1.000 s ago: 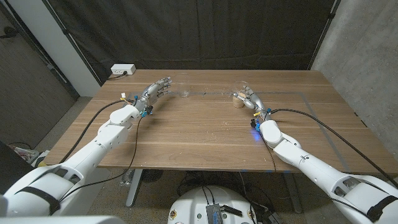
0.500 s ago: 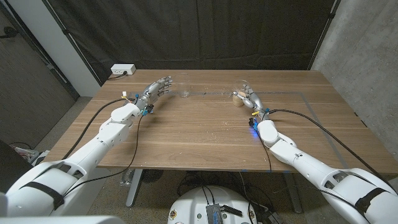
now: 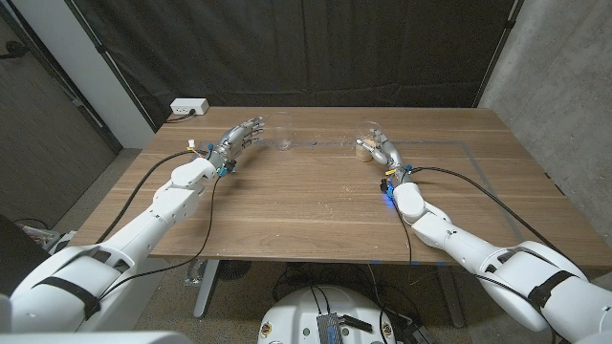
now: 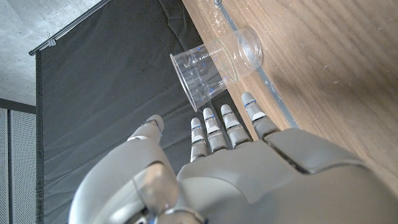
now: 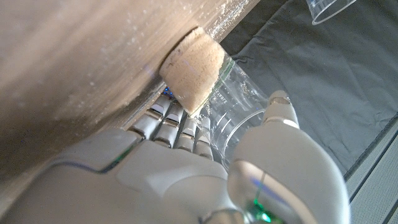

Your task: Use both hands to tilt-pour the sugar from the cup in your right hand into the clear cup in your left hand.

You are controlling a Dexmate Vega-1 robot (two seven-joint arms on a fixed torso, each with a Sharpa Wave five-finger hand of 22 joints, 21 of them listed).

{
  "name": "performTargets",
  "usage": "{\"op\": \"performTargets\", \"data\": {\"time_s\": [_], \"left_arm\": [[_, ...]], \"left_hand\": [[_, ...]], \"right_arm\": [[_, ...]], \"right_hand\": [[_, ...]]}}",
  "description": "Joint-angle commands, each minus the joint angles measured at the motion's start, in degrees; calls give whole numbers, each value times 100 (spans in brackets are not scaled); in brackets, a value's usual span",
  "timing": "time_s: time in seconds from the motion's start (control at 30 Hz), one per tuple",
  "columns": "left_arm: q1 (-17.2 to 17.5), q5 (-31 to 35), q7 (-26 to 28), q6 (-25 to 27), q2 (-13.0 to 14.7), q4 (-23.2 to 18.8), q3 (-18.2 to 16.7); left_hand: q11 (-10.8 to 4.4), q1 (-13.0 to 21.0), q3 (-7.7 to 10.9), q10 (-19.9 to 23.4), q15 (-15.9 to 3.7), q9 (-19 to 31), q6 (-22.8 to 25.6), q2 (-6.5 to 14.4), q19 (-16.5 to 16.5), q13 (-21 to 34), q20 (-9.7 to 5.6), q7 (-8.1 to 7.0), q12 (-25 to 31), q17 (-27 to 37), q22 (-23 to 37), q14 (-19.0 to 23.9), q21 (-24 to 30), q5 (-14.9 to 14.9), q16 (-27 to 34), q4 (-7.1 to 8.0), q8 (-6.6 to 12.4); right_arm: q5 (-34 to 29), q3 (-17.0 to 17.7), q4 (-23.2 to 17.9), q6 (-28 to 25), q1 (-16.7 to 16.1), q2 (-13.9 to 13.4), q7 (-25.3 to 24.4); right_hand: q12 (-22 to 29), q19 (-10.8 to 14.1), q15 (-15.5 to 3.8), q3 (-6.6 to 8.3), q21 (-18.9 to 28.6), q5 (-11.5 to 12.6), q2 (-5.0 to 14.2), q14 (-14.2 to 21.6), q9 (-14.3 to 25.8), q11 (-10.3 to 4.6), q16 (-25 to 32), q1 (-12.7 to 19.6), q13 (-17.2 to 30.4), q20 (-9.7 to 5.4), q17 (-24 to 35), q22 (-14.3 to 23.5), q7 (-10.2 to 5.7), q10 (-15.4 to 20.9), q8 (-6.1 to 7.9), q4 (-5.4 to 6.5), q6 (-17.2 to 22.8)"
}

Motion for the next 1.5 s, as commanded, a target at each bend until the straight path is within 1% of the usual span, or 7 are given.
{"op": "performTargets", "data": {"time_s": [0.03, 0.23, 0.57, 0.87, 1.03, 1.27, 1.5], "left_arm": [[-41, 45, -4, -57, -17, 63, 21], [3, 43, 9, -93, -8, 18, 12], [254, 155, 245, -62, 138, -374, 12], [519, 212, 471, 10, 263, -759, -9], [644, 279, 599, 45, 339, -948, -11], [823, 318, 748, 62, 409, -1169, -35], [881, 479, 858, 84, 481, -1306, 9]], "left_hand": [[-28, 9, 31, 68, -188, 18, 27, -30, 42, 13, -27, -28, 30, 18, 30, 61, 1, 10, 53, -21, -14], [-36, 34, 43, 107, -202, 18, 21, -48, 67, 16, -43, -33, 43, 26, 31, 76, 7, 12, 60, -49, -17], [-36, 74, 62, 108, -212, 18, 28, -73, 96, 22, -66, -33, 40, 37, 31, 75, 11, 15, 61, -91, -14], [-28, 119, 85, 99, -218, 20, 42, -92, 97, 29, -70, -33, 34, 46, 32, 72, 6, 19, 60, -135, -8], [-54, 143, 98, 116, -222, 20, 42, -99, 100, 32, -74, -40, 39, 52, 32, 72, 3, 22, 61, -158, -8], [-43, 160, 109, 109, -233, 21, 49, -103, 103, 37, -78, -42, 35, 59, 33, 70, 1, 23, 62, -174, -5], [-54, 174, 119, 113, -236, 23, 55, -107, 105, 41, -78, -52, 34, 67, 34, 69, -1, 22, 63, -189, -2]], "right_arm": [[293, -28, 901, 770, 269, 278, 107], [350, 35, 463, 690, 95, 56, 114], [388, 270, -1070, -6, -449, -595, 277], [862, 581, -2339, -811, -910, -1164, 968], [1109, 766, -2776, -1057, -1099, -1376, 1220], [1415, 1061, -3364, -1320, -1424, -1626, 1324], [1608, 1278, -3640, -1323, -1643, -1729, 1379]], "right_hand": [[173, 128, -930, -49, 92, -12, 5, 80, 93, -34, 164, 132, 197, -346, 233, 67, -10, 17, 115, -8, 125], [277, 136, -962, -77, 119, -24, -3, 80, 147, -54, 255, 184, 313, -362, 371, 101, -30, 30, 167, -3, 140], [433, 137, -985, -133, 164, -43, -10, 71, 235, -55, 409, 239, 505, -375, 611, 161, -37, 2, 245, 24, 140], [523, 139, -983, -181, 194, -56, -22, 66, 288, -60, 507, 238, 618, -341, 760, 197, -58, -26, 274, 49, 97], [596, 143, -999, -201, 211, -64, -20, 104, 326, -59, 596, 271, 698, -301, 872, 213, -91, -22, 293, 50, 59], [1002, 227, -1054, -259, 288, -107, -50, 489, 459, -169, 994, 450, 948, -271, 1255, 241, -137, 454, 458, 26, 186], [1025, 243, -1066, -264, 308, -121, -67, 477, 495, -135, 1034, 526, 1008, -261, 1342, 249, -145, 384, 503, 9, 235]]}}
